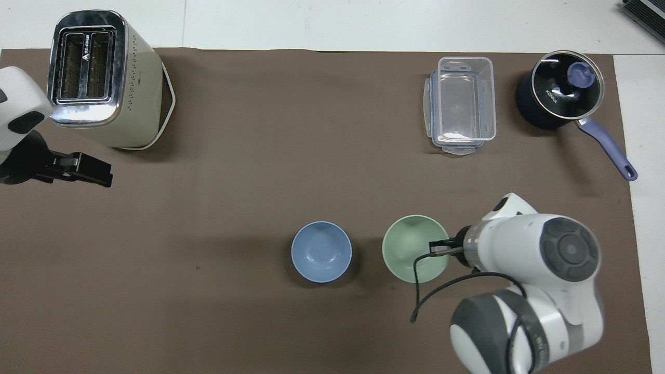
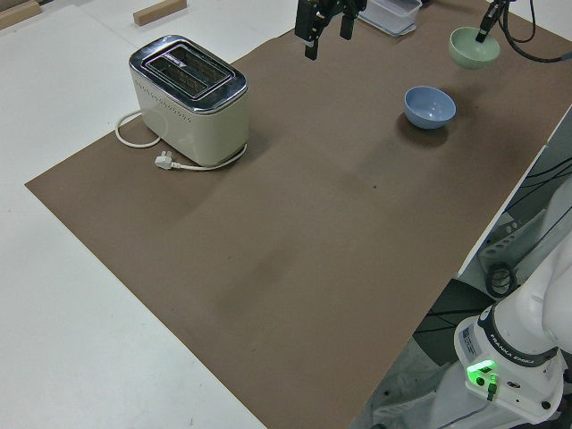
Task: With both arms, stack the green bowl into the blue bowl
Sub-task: 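Carry the green bowl over the blue bowl and lower it inside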
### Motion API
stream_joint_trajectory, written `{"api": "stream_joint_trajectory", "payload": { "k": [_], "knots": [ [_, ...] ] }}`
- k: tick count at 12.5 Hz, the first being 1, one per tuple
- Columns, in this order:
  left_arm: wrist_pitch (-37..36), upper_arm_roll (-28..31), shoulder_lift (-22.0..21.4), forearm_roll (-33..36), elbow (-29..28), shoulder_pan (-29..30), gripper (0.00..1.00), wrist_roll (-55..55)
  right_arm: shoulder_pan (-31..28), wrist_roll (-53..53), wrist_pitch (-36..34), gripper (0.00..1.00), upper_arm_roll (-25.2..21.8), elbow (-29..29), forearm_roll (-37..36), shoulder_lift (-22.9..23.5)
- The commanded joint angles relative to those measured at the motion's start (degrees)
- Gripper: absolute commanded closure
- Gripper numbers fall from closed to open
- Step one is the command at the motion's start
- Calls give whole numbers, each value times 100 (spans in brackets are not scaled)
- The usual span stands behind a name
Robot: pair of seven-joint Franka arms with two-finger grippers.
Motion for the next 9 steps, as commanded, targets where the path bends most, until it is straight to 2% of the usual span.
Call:
{"api": "stream_joint_trajectory", "payload": {
  "k": [1, 4, 9],
  "knots": [
    [-92, -34, 37, 109, 89, 32, 0, 10, 548, 601, -25, 100, -25, 559, 127, 398],
    [-92, -34, 37, 109, 89, 32, 0, 10, 1076, 1305, 359, 100, -16, 665, 127, 855],
    [-92, -34, 37, 109, 89, 32, 0, 10, 1165, 2000, 485, 100, 265, 1105, 135, 1444]
  ]
}}
